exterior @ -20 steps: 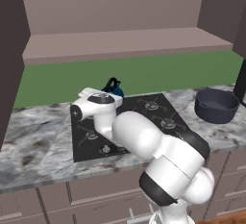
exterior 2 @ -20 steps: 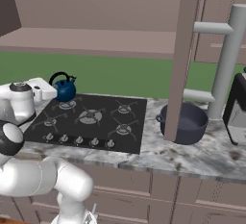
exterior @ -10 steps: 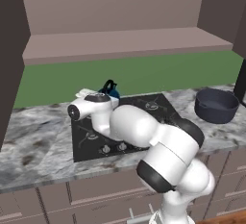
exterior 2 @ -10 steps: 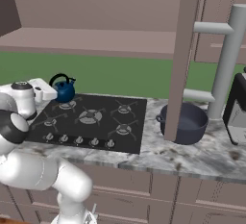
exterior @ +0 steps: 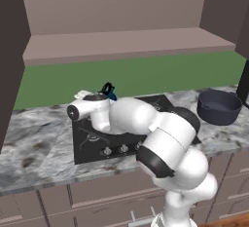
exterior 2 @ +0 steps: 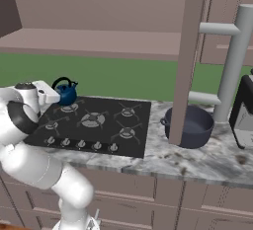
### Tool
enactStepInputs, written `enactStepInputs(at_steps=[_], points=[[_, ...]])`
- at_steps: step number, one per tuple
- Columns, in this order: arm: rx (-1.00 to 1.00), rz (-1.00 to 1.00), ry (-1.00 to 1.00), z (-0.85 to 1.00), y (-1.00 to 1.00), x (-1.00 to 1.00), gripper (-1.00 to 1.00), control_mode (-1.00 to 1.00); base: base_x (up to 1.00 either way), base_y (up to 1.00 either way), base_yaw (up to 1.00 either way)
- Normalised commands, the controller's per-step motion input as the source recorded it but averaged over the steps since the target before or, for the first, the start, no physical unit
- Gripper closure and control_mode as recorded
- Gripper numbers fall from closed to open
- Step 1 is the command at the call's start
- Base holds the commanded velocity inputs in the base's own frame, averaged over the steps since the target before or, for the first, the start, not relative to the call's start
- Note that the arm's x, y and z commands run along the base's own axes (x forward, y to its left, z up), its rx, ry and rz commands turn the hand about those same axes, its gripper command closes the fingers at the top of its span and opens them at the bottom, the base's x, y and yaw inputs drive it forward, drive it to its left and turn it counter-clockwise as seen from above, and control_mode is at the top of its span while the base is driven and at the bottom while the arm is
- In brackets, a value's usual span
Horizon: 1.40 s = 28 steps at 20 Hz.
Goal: Pick the kettle from the cabinet and place it on a stove burner. Then pick the pot from the counter and place it on another stove burner. Finally, turn both burners on.
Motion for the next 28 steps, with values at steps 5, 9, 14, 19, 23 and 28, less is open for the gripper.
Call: enactStepInputs(at_steps=[5, 9, 14, 19, 23, 28], points=[[0.03, 0.0, 0.0, -0.12, 0.15, 0.17, 1.0, -1.0, 0.0, 0.0, 0.0], [0.03, 0.0, 0.0, -0.11, 0.14, 0.19, 1.0, -1.0, 0.0, 0.0, 0.0], [0.01, 0.0, 0.0, -0.11, 0.08, 0.14, 1.0, -1.0, 0.0, 0.0, 0.0], [0.0, 0.0, 0.0, -0.15, 0.0, 0.17, 1.0, -1.0, 0.0, 0.0, 0.0], [0.0, 0.0, 0.0, -0.15, 0.0, 0.24, 1.0, -1.0, 0.0, 0.0, 0.0], [0.0, 0.0, -0.01, -0.2, 0.03, 0.23, 1.0, -1.0, 0.0, 0.0, 0.0]])
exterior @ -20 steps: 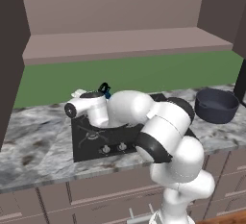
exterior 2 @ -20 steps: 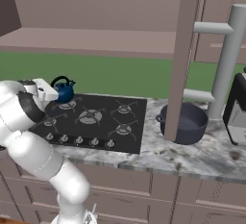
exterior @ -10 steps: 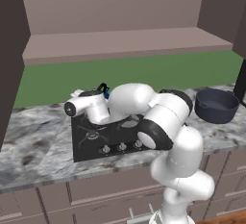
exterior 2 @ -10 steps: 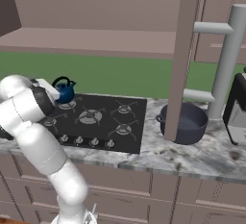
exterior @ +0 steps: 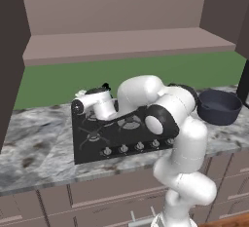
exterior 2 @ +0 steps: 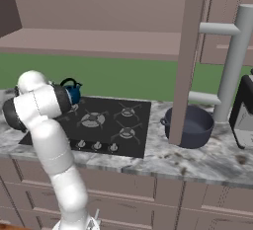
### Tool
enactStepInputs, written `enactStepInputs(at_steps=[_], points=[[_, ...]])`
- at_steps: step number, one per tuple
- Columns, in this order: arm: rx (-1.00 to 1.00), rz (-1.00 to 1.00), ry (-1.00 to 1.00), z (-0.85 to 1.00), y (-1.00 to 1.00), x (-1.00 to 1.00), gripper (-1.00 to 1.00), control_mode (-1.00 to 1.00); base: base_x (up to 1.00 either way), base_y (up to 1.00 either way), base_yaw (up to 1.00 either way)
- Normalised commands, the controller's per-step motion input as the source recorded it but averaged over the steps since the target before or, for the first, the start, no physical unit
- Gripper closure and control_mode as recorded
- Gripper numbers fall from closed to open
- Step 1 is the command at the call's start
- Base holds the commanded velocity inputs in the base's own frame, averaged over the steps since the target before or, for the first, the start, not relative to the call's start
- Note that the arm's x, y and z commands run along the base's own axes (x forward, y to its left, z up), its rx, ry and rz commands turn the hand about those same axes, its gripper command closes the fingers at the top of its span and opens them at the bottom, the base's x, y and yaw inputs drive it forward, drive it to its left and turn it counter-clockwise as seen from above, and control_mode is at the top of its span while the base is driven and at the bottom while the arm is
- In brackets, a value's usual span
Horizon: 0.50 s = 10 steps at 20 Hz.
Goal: Pick the kettle from the cabinet and place it on a stove burner. Then pick the pot from the counter and place it on another stove burner. Finally, turn both burners on.
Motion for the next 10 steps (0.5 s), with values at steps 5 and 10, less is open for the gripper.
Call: enactStepInputs(at_steps=[5, 10], points=[[0.0, 0.0, -0.05, -0.23, 0.17, 0.17, 1.0, -1.0, 0.0, 0.0, 0.0], [0.0, 0.0, -0.09, -0.22, 0.27, 0.1, 1.0, -1.0, 0.0, 0.0, 0.0]])
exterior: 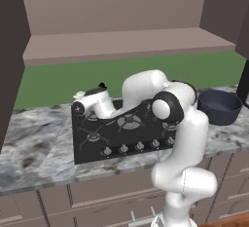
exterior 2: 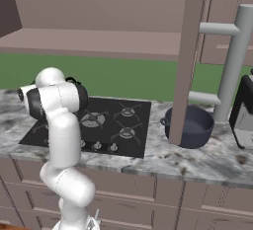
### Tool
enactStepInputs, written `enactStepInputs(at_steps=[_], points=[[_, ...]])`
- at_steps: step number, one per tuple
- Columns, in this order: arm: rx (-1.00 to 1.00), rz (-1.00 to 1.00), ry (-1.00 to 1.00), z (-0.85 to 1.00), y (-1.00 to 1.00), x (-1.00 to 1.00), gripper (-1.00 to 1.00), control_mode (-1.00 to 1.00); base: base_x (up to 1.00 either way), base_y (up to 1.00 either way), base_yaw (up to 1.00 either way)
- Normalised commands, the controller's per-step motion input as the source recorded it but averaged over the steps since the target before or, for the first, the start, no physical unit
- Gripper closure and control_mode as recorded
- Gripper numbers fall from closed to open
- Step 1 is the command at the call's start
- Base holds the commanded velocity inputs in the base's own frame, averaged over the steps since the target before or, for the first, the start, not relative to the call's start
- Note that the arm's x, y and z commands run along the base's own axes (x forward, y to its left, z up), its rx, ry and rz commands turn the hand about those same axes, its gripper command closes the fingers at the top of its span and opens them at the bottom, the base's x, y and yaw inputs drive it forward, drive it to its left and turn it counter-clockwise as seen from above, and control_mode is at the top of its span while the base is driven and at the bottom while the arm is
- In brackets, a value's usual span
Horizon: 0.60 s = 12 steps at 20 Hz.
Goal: Pick the kettle from the cabinet and place it on a stove burner. Then pick the pot from the counter and place it on another stove burner. Finally, turn both burners on.
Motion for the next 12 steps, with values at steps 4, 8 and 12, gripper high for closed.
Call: enactStepInputs(at_steps=[4, 8, 12], points=[[0.0, 0.0, -0.08, -0.2, 0.32, 0.0, 1.0, -1.0, 0.0, 0.0, 0.0], [0.02, 0.0, -0.01, -0.07, 0.18, 0.0, 1.0, -1.0, 0.0, 0.0, 0.0], [0.01, 0.0, 0.0, -0.08, 0.12, 0.0, 1.0, -1.0, 0.0, 0.0, 0.0]])
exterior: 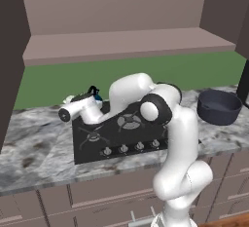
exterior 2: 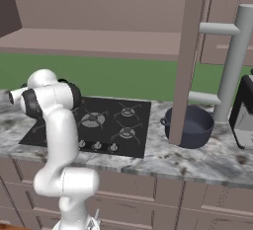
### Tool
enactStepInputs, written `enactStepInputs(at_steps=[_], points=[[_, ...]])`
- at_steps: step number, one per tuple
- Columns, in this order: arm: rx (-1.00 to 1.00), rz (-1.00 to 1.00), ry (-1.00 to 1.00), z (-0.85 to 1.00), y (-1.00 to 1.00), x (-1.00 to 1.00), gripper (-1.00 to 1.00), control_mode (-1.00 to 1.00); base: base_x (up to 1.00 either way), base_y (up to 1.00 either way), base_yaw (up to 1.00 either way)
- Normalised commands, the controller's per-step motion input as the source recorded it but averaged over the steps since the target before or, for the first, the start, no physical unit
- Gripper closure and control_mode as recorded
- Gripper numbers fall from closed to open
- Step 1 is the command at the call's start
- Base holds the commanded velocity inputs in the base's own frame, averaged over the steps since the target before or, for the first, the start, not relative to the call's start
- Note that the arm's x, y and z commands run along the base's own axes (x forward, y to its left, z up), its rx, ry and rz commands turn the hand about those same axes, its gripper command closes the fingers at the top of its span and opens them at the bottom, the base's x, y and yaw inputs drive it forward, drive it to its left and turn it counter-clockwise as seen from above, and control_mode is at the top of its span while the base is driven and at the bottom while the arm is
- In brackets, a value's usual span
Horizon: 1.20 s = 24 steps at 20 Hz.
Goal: Pick the kettle from the cabinet and place it on a stove burner. Then pick the pot from the counter and place it on another stove burner. Finally, turn both burners on.
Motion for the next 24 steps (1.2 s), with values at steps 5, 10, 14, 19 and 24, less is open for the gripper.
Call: enactStepInputs(at_steps=[5, 10, 14, 19, 24], points=[[0.01, -0.02, 0.0, -0.07, -0.05, 0.0, 1.0, -1.0, 0.0, 0.0, 0.0], [0.0, -0.07, 0.0, -0.17, -0.21, 0.0, 1.0, -1.0, 0.0, 0.0, 0.0], [0.0, -0.07, 0.0, -0.15, -0.13, 0.03, 1.0, -1.0, 0.0, 0.0, 0.0], [0.0, -0.02, 0.0, -0.09, 0.0, 0.22, 1.0, -1.0, 0.0, 0.0, 0.0], [0.0, 0.0, 0.0, -0.14, 0.0, 0.17, 1.0, -1.0, 0.0, 0.0, 0.0]])
